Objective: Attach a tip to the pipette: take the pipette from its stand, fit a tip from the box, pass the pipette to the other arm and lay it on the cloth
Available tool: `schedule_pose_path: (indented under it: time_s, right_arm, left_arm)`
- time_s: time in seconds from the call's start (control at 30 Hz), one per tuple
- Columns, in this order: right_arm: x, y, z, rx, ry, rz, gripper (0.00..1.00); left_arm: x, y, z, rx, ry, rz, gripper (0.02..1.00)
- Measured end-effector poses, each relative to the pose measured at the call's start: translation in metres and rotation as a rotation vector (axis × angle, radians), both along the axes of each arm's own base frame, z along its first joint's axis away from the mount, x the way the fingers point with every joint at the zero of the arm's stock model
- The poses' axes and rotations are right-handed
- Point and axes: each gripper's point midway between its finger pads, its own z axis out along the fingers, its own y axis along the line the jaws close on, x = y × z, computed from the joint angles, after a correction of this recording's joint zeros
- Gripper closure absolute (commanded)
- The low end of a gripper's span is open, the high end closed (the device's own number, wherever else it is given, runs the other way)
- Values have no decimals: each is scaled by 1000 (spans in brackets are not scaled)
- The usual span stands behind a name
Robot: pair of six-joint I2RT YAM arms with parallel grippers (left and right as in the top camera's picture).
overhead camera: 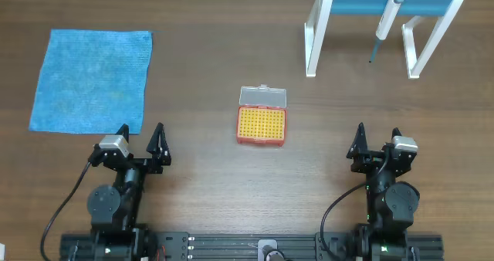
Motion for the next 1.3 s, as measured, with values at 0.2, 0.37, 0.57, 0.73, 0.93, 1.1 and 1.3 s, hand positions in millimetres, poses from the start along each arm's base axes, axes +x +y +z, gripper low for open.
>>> schedule_pose_path:
  time_s: [0.2,0.37,0.57,0.73,0.93,1.1,1.3]
  right_arm:
    - [0,21,8,-128,-27,101,224]
    - [0,21,8,-153,-26,104,224]
    - [0,21,8,-157,-26,104,224]
    - [0,21,8,-157,-26,103,224]
    - [5,21,26,-161,-71,100,224]
    - [42,-1,79,-172,-52,-16,224]
    - [145,-22,92,-173,30,-74,224]
  left_arm:
    - [0,0,0,0,0,0,134]
    - [0,0,0,0,0,0,132]
    - [0,0,0,0,0,0,132]
    - [0,0,0,0,0,0,132]
    - [0,0,0,0,0,0,132]
    - [0,0,0,0,-2,0,132]
    - [0,0,0,0,-1,0,130]
